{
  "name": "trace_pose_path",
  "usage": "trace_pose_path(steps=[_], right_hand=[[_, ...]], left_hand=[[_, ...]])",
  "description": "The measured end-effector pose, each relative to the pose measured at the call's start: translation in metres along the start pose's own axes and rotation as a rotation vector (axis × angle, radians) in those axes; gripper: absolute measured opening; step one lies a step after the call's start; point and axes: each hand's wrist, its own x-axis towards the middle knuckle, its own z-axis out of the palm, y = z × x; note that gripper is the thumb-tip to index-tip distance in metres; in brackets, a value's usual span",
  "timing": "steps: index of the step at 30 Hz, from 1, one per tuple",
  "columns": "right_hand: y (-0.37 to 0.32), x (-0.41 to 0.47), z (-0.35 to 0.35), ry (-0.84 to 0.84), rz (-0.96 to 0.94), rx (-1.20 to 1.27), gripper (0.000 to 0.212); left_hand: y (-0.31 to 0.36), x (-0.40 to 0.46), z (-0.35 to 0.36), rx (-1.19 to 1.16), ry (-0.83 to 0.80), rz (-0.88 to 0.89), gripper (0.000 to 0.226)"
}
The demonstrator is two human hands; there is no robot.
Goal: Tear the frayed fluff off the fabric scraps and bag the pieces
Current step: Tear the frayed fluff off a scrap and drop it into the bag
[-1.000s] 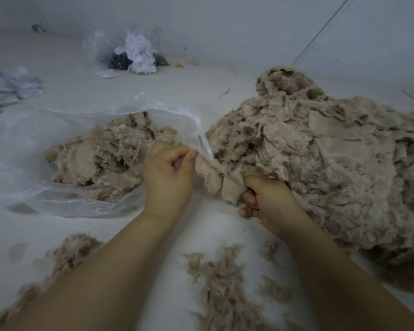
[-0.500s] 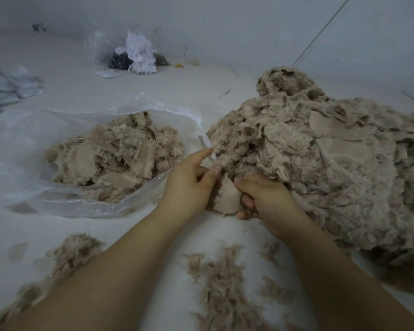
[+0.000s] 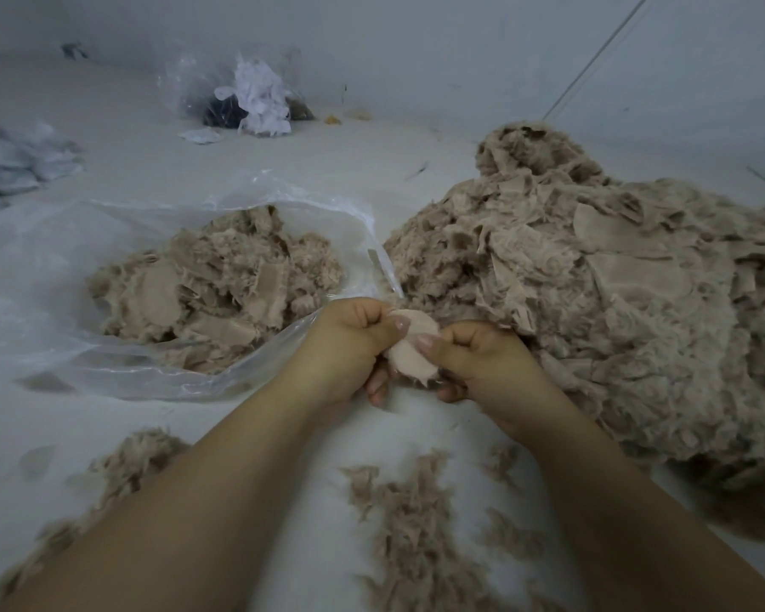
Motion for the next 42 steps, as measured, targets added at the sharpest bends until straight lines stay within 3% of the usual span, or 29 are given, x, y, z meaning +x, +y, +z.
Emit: trace_pose_path(steps=[2,6,12,16,18,21,23,25,27,29,31,33,35,38,42], right_hand=[[0.001,0.001,-0.001,0.022,0.010,-0.010,0.027],[0.001,0.003,-0.003,0.036,0.016,-0.025,0.031],[0.000,-0.001,0.004,-0.096,-0.056,-0.180,0.025],[-0.001,-0.001,-0.001,-0.127,-0.011,-0.145,0.026],[-0.001,-0.001,-0.002,-0.117,0.000,-0.144,0.023],[0.000,0.000,-0.002,-0.111,0.009,-0.137,0.019],[-0.001,0.000,-0.004,-0.108,0.019,-0.129,0.019],[-0.001,0.001,-0.005,-0.100,0.042,-0.082,0.024],[-0.001,0.002,-0.007,-0.094,0.064,-0.024,0.027],[-0.002,0.002,-0.006,-0.098,0.065,-0.015,0.027],[-0.003,0.001,-0.005,-0.106,0.060,-0.038,0.025],[-0.003,0.000,-0.002,-0.106,0.057,-0.052,0.025],[-0.004,0.001,-0.001,-0.101,0.065,-0.054,0.020],[-0.006,0.000,-0.002,-0.083,0.095,0.002,0.007],[-0.006,-0.001,-0.007,-0.131,0.111,0.035,0.017]], left_hand=[[-0.001,0.001,0.000,-0.052,0.080,0.020,0.029],[0.002,0.004,-0.007,-0.138,0.204,0.041,0.032],[0.006,0.002,-0.010,-0.043,0.083,-0.051,0.032],[0.009,-0.001,-0.012,-0.066,0.054,-0.083,0.028],[0.011,0.002,-0.012,-0.213,0.160,-0.006,0.023],[0.018,0.008,-0.016,-0.495,0.444,0.245,0.006],[0.016,0.009,-0.016,-0.516,0.517,0.308,0.025],[0.009,0.008,-0.009,-0.252,0.538,0.255,0.021],[-0.002,0.007,-0.002,0.246,0.482,0.252,0.015],[-0.009,0.009,0.002,0.674,0.362,0.312,0.033],[-0.011,0.012,0.001,0.867,0.251,0.363,0.055],[-0.008,0.012,0.002,0.905,0.189,0.381,0.039],[-0.007,0.011,0.003,0.871,0.203,0.371,0.007],[-0.005,0.010,0.003,0.518,0.183,0.219,0.010],[-0.001,0.006,0.003,0.212,0.053,0.075,0.012]])
